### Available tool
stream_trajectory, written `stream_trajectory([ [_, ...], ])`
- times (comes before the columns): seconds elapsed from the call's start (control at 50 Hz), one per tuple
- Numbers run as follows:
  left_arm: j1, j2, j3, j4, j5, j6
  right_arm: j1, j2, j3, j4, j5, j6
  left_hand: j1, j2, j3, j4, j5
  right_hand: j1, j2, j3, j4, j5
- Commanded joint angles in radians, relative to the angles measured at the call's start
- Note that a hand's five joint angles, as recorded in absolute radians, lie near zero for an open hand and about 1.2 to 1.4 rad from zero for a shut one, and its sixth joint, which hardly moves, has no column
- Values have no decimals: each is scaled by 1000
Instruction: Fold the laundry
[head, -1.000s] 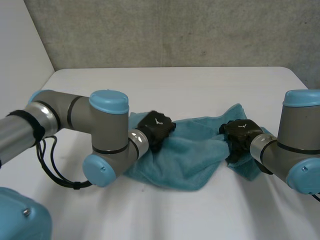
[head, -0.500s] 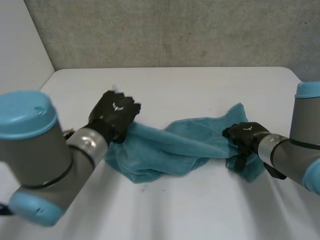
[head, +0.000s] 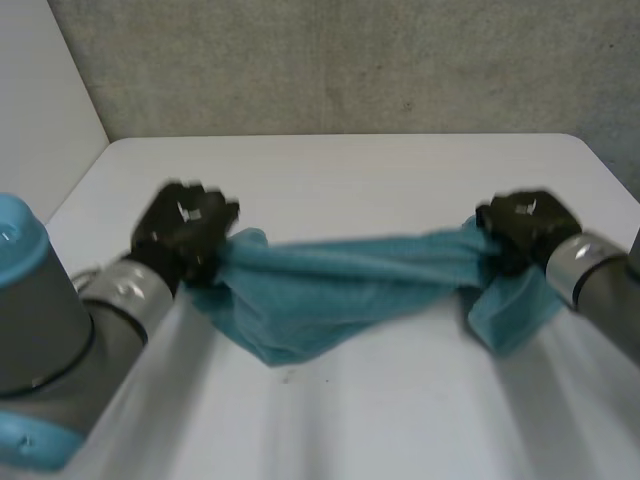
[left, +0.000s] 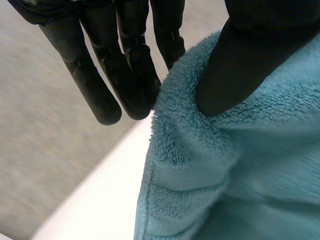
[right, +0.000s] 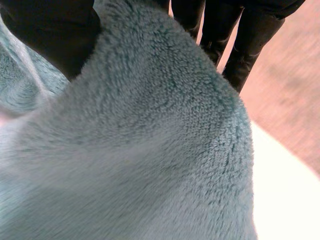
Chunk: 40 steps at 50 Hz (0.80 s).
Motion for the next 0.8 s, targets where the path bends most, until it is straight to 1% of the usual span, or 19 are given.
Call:
stream_trajectory([
  [0.02, 10, 96, 192, 62, -22, -103, 8, -66, -241, 12, 5, 25, 256, 199, 202, 201, 279, 447, 222, 218, 214, 260],
  [0.12, 16, 210, 175, 59, -27, -185, 5, -121, -252, 82, -1, 20, 256, 199, 202, 201, 279, 447, 222, 218, 214, 260],
  [0.18, 19, 287, 122, 56, -24, -202, 0, -147, -261, 202, -26, 19, 256, 199, 202, 201, 279, 447, 222, 218, 214, 260],
  [0.26, 21, 362, 42, 57, -19, -199, -18, -161, -290, 386, -99, 7, 256, 199, 202, 201, 279, 447, 222, 218, 214, 260],
  [0.3, 21, 378, 17, 53, -19, -200, -42, -161, -304, 455, -132, -13, 256, 199, 202, 201, 279, 447, 222, 218, 214, 260],
  [0.32, 21, 382, 6, 51, -19, -200, -73, -161, -316, 519, -162, -44, 256, 199, 202, 201, 279, 447, 222, 218, 214, 260],
  [0.38, 21, 379, -38, 56, -16, -202, -118, -147, -333, 592, -207, -98, 256, 199, 202, 201, 279, 447, 222, 218, 214, 260],
  [0.4, 21, 376, -49, 57, -16, -202, -137, -124, -350, 619, -231, -118, 256, 199, 202, 201, 279, 447, 222, 218, 214, 260],
  [0.46, 25, 355, -86, 59, -16, -200, -150, -39, -385, 624, -247, -130, 256, 199, 202, 201, 279, 447, 222, 218, 214, 260],
  [0.48, 25, 338, -90, 62, -16, -202, -151, 32, -417, 624, -248, -129, 256, 199, 202, 201, 279, 447, 222, 218, 214, 260],
  [0.54, 25, 217, -98, 65, -18, -200, -147, 135, -471, 633, -245, -130, 256, 199, 202, 201, 279, 447, 222, 218, 214, 260],
  [0.58, 16, 131, -87, 65, -19, -199, -144, 238, -523, 638, -236, -135, 256, 199, 202, 201, 279, 447, 222, 218, 214, 260],
  [0.62, 16, 103, -86, 66, -19, -199, -144, 311, -564, 642, -222, -139, 256, 199, 202, 201, 279, 447, 222, 218, 214, 260],
  [0.64, 14, 57, -74, 71, -19, -199, -144, 378, -613, 647, -201, -139, 256, 199, 202, 201, 279, 320, 95, 91, 87, 133],
  [0.7, 14, -38, -29, 91, -22, -194, -144, 465, -695, 656, -149, -132, 256, 199, 202, 201, 279, -68, -293, -297, -301, -255],
  [0.72, 14, -76, -5, 103, -22, -194, -141, 504, -742, 659, -108, -126, 256, 199, 202, 201, 279, -156, -381, -385, -389, -343],
  [0.76, 24, -105, 20, 109, -22, -194, -130, 525, -772, 650, -71, -121, 256, 199, 202, 201, 279, -312, -536, -541, -545, -499],
  [0.78, 25, -118, 31, 111, -24, -194, -110, 526, -782, 638, -42, -110, 256, 199, 202, 201, 279, -513, -738, -742, -746, -700],
  [0.8, 28, -138, 52, 114, -24, -194, -98, 525, -783, 627, -31, -100, 256, 199, 202, 201, 279, -567, -792, -797, -800, -755],
])
